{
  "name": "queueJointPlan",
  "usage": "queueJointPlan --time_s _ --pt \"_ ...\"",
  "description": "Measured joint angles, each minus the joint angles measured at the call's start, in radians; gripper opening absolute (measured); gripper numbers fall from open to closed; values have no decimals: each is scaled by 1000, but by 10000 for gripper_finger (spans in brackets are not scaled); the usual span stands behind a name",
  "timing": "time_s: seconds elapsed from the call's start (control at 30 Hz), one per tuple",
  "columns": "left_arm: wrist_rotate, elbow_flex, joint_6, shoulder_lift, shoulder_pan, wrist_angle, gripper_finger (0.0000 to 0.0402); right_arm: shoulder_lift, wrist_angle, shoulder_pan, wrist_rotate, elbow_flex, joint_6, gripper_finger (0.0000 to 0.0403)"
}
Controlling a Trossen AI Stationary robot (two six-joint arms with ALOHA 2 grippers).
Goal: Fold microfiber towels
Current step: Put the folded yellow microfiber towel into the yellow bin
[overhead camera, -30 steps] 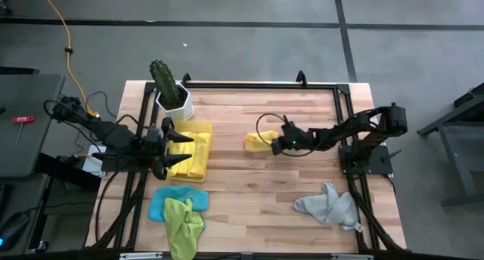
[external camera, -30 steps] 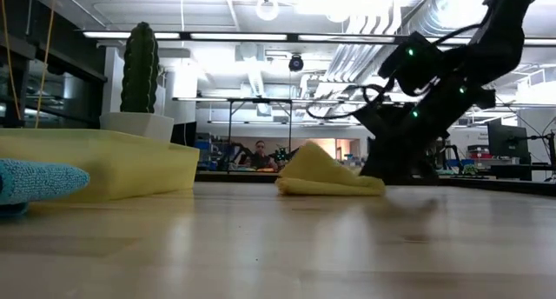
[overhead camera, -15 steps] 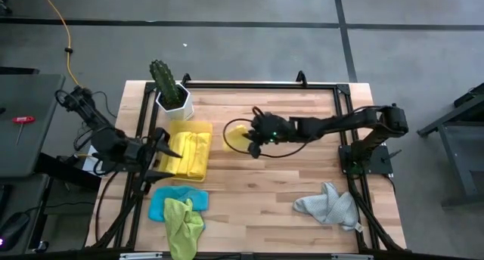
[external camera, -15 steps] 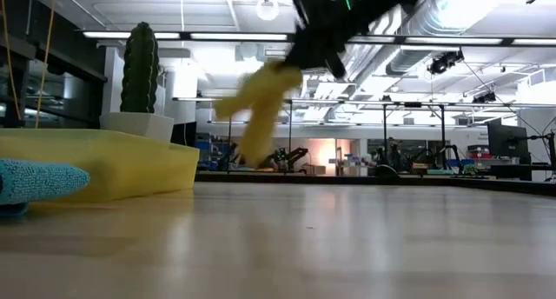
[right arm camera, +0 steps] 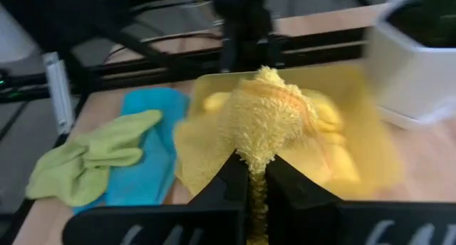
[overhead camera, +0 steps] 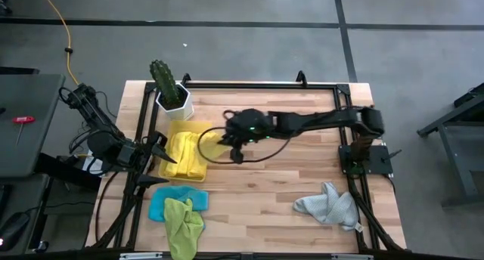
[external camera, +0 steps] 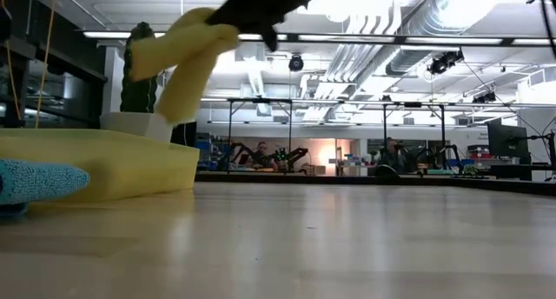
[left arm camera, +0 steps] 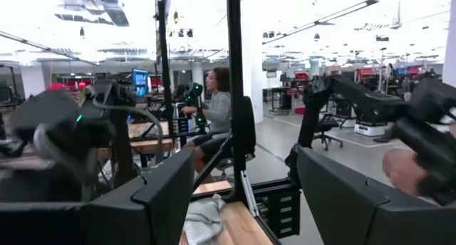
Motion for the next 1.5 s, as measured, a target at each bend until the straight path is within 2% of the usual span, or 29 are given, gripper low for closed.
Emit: queueJointPlan --time_s 0.17,0.37,0.43,0.57,0.67,0.87,0.97,1.13,1.5 --pt "0 0 18 3 0 7 239 177 1 -12 -157 185 -43 0" --pt "3 0 18 3 0 6 239 350 -20 -13 -394 434 -141 0" --pt "4 0 17 3 0 6 239 403 -71 -16 -422 516 -159 0" --pt "7 0 16 3 0 5 239 509 -218 -34 -422 654 -215 0" --pt "6 0 6 3 0 4 239 569 -278 -52 -370 711 -243 0" --pt "6 0 6 3 0 -1 239 591 -362 -95 -207 710 -284 0" --pt "6 0 7 3 0 -1 239 591 -417 -114 -196 707 -284 0" --pt "4 0 7 3 0 -1 239 591 -446 -127 -192 707 -340 0" --pt "3 0 7 7 0 2 239 661 -330 -121 -197 706 -344 0"
